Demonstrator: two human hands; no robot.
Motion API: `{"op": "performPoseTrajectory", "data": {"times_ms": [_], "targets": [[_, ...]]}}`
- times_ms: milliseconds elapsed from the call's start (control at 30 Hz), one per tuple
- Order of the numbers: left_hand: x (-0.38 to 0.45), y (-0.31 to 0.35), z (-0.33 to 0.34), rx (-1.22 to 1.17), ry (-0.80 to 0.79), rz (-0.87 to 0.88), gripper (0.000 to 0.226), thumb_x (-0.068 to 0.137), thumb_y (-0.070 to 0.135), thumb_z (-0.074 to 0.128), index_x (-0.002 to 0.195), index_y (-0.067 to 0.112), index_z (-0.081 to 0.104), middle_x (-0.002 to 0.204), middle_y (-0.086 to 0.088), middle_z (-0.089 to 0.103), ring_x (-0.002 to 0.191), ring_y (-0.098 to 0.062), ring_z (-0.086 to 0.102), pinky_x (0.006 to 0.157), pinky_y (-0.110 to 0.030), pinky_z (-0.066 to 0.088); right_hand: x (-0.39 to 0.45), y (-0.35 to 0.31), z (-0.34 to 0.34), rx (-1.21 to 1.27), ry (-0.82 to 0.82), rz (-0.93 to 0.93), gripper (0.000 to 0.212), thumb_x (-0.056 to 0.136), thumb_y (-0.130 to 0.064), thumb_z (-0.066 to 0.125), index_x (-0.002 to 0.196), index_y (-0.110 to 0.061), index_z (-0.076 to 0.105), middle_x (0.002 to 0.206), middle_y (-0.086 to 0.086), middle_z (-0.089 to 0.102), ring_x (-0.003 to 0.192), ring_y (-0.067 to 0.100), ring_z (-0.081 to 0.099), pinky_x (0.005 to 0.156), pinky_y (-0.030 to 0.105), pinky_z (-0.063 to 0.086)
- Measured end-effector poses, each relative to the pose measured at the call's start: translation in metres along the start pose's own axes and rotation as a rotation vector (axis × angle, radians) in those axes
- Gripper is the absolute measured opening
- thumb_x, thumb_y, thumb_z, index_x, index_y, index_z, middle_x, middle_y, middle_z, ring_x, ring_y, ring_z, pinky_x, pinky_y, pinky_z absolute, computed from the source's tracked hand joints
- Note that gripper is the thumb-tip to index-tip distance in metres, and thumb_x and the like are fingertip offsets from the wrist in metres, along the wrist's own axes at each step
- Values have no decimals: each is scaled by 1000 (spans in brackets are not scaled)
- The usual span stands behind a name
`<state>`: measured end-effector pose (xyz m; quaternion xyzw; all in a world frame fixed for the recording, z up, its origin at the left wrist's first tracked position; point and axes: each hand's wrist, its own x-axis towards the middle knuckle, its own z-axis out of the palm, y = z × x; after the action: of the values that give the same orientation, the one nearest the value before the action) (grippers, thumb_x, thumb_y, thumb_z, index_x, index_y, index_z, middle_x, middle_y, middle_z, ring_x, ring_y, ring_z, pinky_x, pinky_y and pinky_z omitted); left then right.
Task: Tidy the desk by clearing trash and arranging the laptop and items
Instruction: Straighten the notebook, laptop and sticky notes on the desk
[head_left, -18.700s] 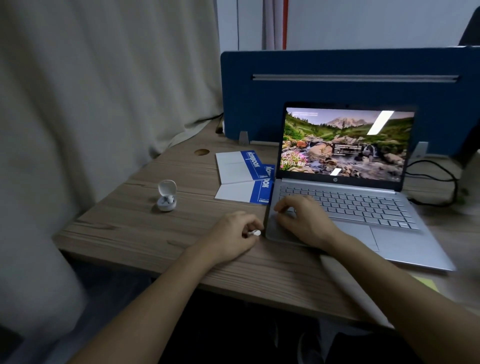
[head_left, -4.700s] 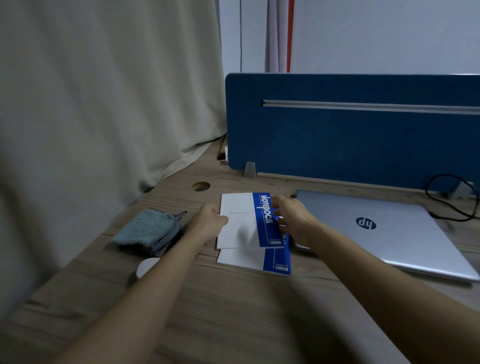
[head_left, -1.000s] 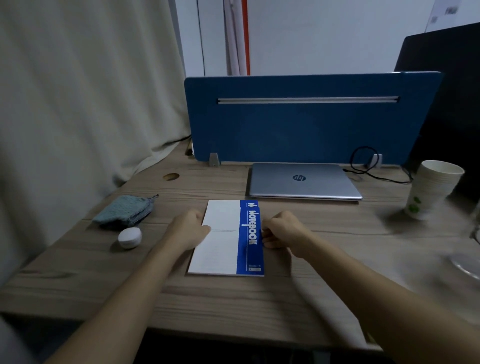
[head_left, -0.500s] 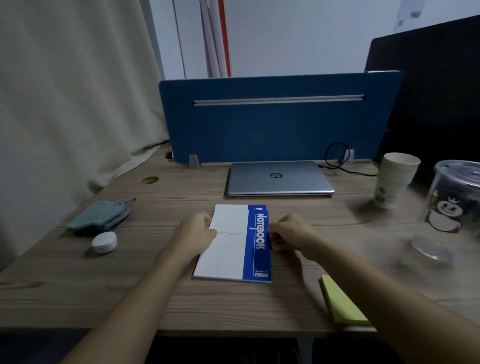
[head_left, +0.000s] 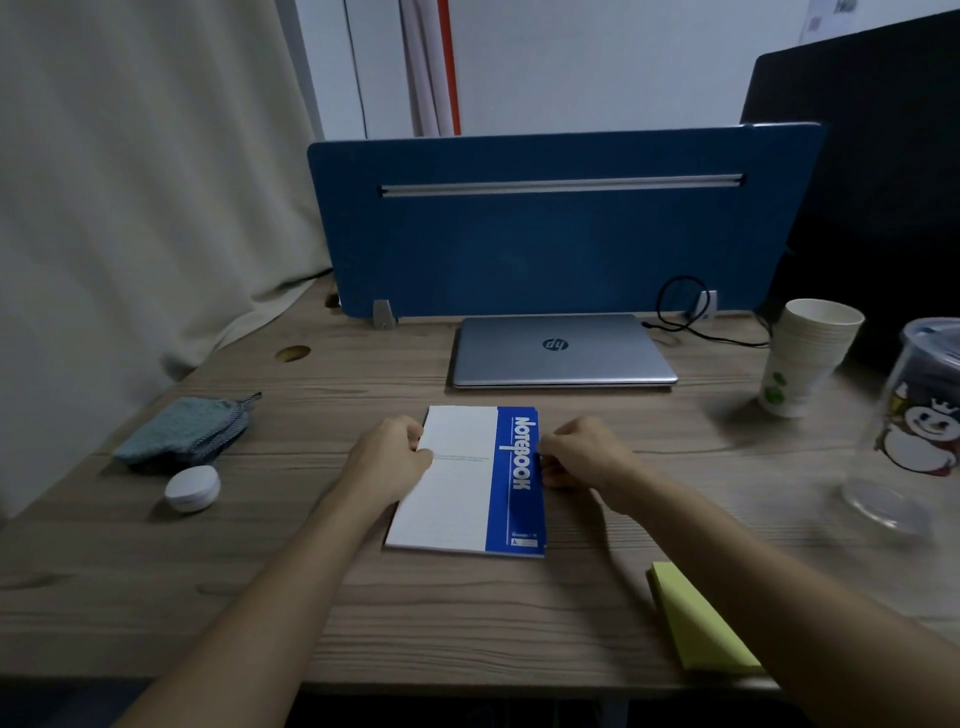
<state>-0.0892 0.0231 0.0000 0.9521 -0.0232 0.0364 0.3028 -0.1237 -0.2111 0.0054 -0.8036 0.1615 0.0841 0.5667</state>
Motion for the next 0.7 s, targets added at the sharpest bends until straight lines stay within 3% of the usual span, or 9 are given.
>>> {"op": "performPoseTrajectory", "data": {"times_ms": [100,367,500,600,700], "targets": [[1,1,3,21,0,15,37,86,26,64,122,18,61,115,1,67,105,-22,61,87,-31,47,2,3,0,-26,19,-45,19,94,-27,60,96,-8,64,90,5,71,84,16,69,85,36,59],[0,0,3,80,-5,29,36,85,30,61,121,22,60,115,1,66,104,-23,61,87,-35,49,-2,7,-4,-38,0,-91,13,93,-26,61,94,-14,65,93,3,70,85,15,69,83,34,59],[-10,11,9,78,26,111,42,87,34,62,129,28,54,130,2,58,116,-21,54,93,-44,50,-9,12,-20,-73,19,-99,11,93,-21,61,90,-12,67,89,9,70,80,18,67,84,36,59],[-21,27,17,9,-16,226,37,87,35,64,123,29,57,127,7,59,117,-17,52,92,-40,49,-19,20,-41,-115,31,-108,10,92,-19,62,88,-12,68,85,8,70,72,15,65,69,27,58],[-32,45,26,-62,-107,300,29,88,34,66,116,30,60,116,13,63,102,-5,55,79,-24,46,-33,33,-64,-181,41,-119,9,91,-18,64,88,-12,69,79,6,69,64,12,63,55,20,51]]}}
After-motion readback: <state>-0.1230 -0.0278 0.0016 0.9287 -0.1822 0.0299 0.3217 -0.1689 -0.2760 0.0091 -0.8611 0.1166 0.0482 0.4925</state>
